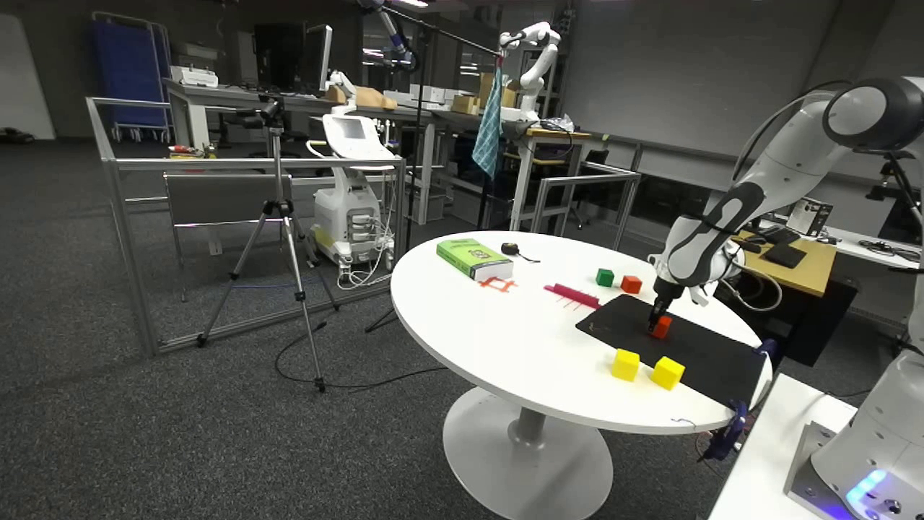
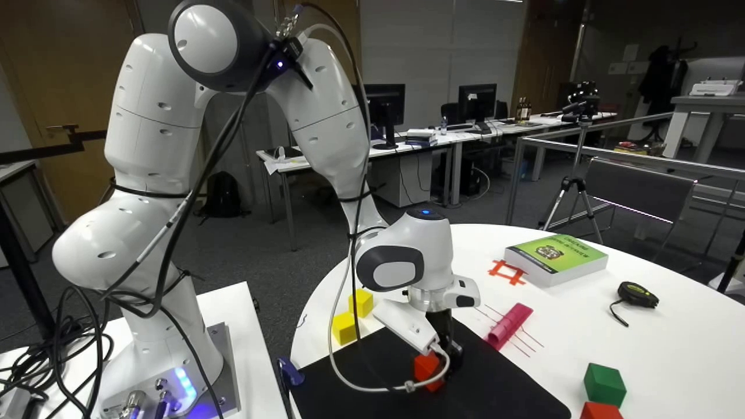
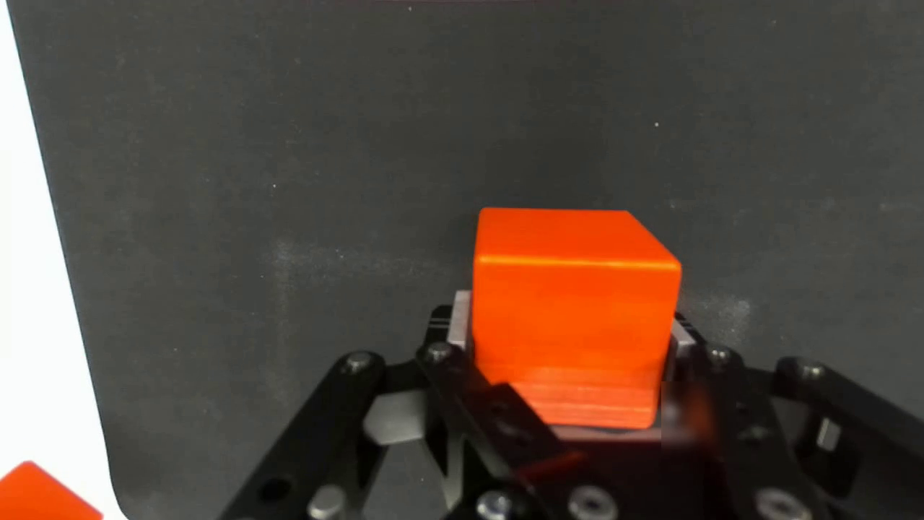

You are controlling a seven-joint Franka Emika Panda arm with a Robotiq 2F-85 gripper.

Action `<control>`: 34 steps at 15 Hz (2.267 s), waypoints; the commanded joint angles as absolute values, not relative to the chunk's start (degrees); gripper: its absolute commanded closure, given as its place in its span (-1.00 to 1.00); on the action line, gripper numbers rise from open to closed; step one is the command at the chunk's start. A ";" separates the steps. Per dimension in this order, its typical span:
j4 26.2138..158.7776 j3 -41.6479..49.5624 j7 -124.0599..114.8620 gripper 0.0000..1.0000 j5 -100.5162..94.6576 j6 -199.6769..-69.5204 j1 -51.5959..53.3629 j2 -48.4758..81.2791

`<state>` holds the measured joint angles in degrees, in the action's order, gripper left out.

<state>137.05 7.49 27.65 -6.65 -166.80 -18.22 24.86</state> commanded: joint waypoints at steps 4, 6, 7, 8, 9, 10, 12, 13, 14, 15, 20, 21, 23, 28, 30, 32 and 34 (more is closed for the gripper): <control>135.65 6.10 26.63 0.37 -6.56 -166.11 -20.60 25.65; 135.53 5.91 26.83 -0.63 -6.53 -165.86 -20.94 25.61; 135.49 5.96 26.67 -0.66 -6.62 -165.65 -20.87 25.59; 135.55 5.65 26.86 -0.80 -6.46 -165.44 -21.10 25.47; 135.64 5.75 26.62 -0.97 -6.51 -165.56 -20.87 25.39; 135.84 5.71 26.61 -1.00 -6.59 -165.71 -20.74 25.22; 136.27 5.50 26.58 -1.00 -6.57 -165.31 -20.60 24.42; 136.89 5.56 26.32 -1.00 -6.66 -165.24 -20.31 23.51; 137.60 5.25 26.41 -1.00 -6.49 -164.83 -20.38 22.40; 138.40 5.20 26.18 -1.00 -6.40 -164.82 -20.23 21.23; 142.85 4.38 26.75 -1.00 -5.87 -166.20 -20.12 13.81; 143.76 4.35 26.63 -1.00 -5.60 -165.89 -19.85 12.25; 146.28 4.56 25.25 -1.00 -4.76 -164.22 -18.60 8.69; 150.89 4.53 22.27 -1.00 -1.08 -153.87 -14.41 1.11; 151.69 4.89 21.45 -1.00 -1.11 -148.32 -12.17 -1.06; 152.87 4.80 20.11 -1.00 -1.94 -144.46 -10.15 -3.09; 154.14 4.62 18.95 -1.00 -2.82 -141.55 -8.39 -4.91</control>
